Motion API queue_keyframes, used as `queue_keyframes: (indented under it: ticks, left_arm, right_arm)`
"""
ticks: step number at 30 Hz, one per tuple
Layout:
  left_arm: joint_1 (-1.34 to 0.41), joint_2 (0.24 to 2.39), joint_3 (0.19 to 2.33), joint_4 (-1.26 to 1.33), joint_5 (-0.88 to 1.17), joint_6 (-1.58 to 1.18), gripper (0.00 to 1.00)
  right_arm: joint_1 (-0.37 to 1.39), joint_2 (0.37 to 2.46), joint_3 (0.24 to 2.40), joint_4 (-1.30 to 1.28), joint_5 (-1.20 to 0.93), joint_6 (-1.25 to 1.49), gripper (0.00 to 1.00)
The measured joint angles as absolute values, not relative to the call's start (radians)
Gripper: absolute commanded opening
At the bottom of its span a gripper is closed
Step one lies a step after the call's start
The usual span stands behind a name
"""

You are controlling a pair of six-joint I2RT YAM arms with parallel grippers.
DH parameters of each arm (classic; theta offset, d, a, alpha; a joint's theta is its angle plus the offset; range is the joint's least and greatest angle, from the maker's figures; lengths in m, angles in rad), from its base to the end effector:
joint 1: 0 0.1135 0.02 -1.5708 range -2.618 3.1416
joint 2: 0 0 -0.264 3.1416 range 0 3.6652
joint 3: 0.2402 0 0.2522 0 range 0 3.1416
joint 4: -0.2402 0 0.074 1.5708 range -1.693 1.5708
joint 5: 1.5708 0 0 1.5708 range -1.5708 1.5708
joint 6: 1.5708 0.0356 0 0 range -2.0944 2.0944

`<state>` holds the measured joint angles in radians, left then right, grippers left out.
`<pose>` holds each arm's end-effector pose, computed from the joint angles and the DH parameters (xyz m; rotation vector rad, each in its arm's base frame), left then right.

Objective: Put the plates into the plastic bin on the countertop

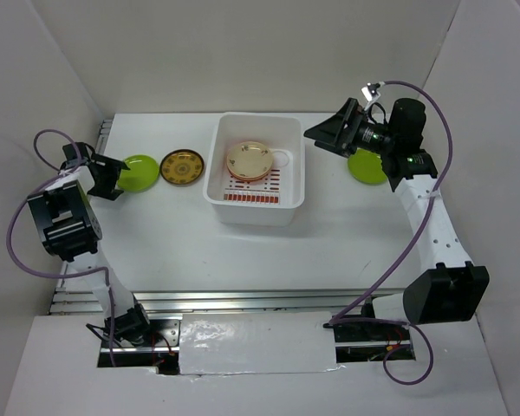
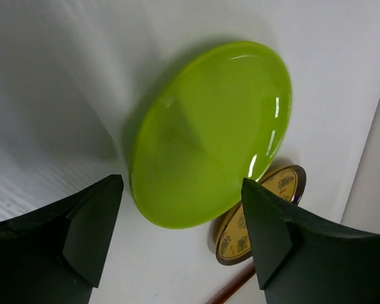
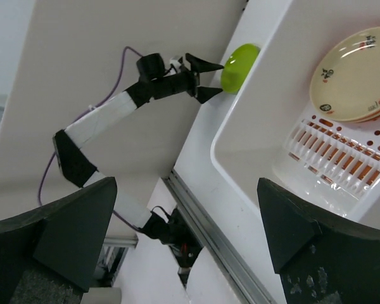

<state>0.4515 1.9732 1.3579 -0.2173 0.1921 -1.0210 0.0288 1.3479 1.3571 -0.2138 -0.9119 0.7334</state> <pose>0.3911 0.1821 0.1834 -1.5715 1.8696 -0.4909 0.2989 0.0368 0.4138 -0.0520 1.8969 1.3358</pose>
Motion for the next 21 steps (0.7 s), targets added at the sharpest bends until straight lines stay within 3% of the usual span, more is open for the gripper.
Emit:
queue_keyframes:
  ticks: [9, 12, 13, 17, 18, 19, 21]
  left_arm:
    - [0.403, 1.999, 1.334, -0.234, 0.137, -1.056, 0.72]
    - [0.403, 1.999, 1.333, -0.241, 0.115, -1.067, 0.55]
    - [0.403, 2.000, 1.333, -0.248, 0.104, -1.072, 0.43]
    - [0.406, 2.003, 1.327, -0.273, 0.067, -1.086, 0.22]
    - [0.407, 2.003, 1.326, -0.274, 0.062, -1.087, 0.08]
    - [0.410, 2.003, 1.326, -0.276, 0.061, -1.101, 0.00]
    - [0.418, 1.998, 1.331, -0.270, 0.065, -1.112, 0.00]
  right_arm:
    - [-0.002, 1.348, 1.357, -0.163, -0.953, 0.770, 1.00]
    - [-0.021, 1.348, 1.357, -0.157, -0.953, 0.778, 1.00]
    - [-0.024, 1.348, 1.357, -0.157, -0.953, 0.781, 1.00]
    - [-0.034, 1.351, 1.358, -0.147, -0.953, 0.797, 1.00]
    - [-0.034, 1.353, 1.359, -0.144, -0.954, 0.801, 1.00]
    - [-0.035, 1.355, 1.361, -0.142, -0.954, 0.805, 1.00]
    - [-0.038, 1.361, 1.366, -0.141, -0.954, 0.812, 1.00]
